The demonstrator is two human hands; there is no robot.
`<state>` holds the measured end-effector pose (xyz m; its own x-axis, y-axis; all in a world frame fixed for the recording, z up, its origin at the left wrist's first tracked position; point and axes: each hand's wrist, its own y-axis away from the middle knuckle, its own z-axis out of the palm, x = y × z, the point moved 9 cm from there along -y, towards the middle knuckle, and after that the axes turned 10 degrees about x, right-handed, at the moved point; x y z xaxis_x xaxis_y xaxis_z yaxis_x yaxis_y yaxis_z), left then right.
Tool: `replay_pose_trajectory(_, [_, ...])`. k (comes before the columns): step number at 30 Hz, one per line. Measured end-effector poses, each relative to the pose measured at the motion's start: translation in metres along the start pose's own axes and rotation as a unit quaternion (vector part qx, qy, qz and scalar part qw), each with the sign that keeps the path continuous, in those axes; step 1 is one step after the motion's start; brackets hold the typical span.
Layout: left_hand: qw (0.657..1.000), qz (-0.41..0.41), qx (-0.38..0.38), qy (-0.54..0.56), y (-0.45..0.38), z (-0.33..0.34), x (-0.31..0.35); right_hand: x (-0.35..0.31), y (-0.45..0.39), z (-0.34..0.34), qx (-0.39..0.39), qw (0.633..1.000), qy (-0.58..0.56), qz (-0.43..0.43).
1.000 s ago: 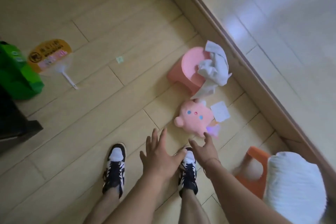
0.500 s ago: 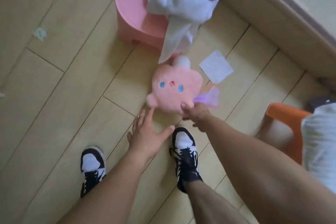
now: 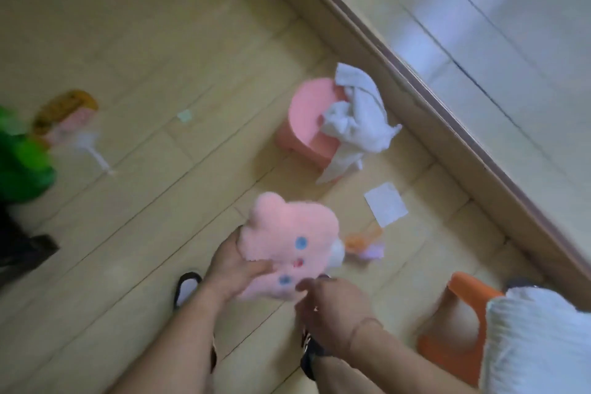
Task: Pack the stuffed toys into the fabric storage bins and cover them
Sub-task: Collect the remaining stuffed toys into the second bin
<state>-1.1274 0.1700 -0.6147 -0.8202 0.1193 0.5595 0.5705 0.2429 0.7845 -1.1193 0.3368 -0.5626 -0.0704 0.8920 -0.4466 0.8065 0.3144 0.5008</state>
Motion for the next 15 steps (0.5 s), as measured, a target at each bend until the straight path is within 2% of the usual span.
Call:
replay_pose_trajectory(1, [0.997, 0.010, -0.039, -0.070, 0.005, -0.026, 0.004, -0.032, 0.000, -0.040, 0.086, 0.994, 0.003, -0.061])
replay_pose_trajectory(2, [0.989, 0.023, -0.083, -0.121, 0.014, -0.055, 0.010, -0.063, 0.002, -0.072, 0.135, 0.985, -0.034, -0.106])
replay_pose_trajectory(3, [0.980, 0.029, -0.115, -0.160, 0.026, -0.085, 0.013, -0.092, 0.002, -0.094, 0.145, 0.978, -0.083, -0.124])
replay_pose_trajectory(4, [0.973, 0.032, -0.140, -0.180, 0.039, -0.115, 0.015, -0.119, -0.003, -0.102, 0.123, 0.979, -0.092, -0.134])
replay_pose_trajectory(5, [0.972, 0.032, -0.150, -0.175, 0.056, -0.144, 0.017, -0.150, -0.009, -0.098, 0.069, 0.985, -0.082, -0.136])
replay_pose_trajectory(6, [0.975, 0.033, -0.155, -0.158, 0.072, -0.173, 0.015, -0.182, -0.010, -0.085, -0.007, 0.988, -0.087, -0.128])
replay_pose_trajectory(8, [0.981, 0.045, -0.160, -0.103, 0.111, -0.229, 0.003, -0.246, 0.000, -0.038, -0.151, 0.969, -0.164, -0.102])
replay_pose_trajectory(9, [0.986, 0.046, -0.150, -0.055, 0.130, -0.260, -0.011, -0.279, 0.007, -0.018, -0.183, 0.957, -0.204, -0.096])
replay_pose_trajectory(11, [0.991, 0.045, -0.048, 0.115, 0.167, -0.337, -0.057, -0.340, 0.027, 0.021, -0.194, 0.944, -0.252, -0.089])
replay_pose_trajectory(12, [0.970, 0.043, 0.027, 0.237, 0.183, -0.379, -0.091, -0.368, 0.037, 0.040, -0.194, 0.937, -0.277, -0.091])
replay_pose_trajectory(13, [0.929, 0.040, 0.091, 0.357, 0.204, -0.416, -0.128, -0.395, 0.048, 0.060, -0.199, 0.926, -0.309, -0.089])
replay_pose_trajectory(15, [0.847, 0.049, 0.156, 0.506, 0.249, -0.467, -0.201, -0.455, 0.075, 0.106, -0.230, 0.900, -0.364, -0.073])
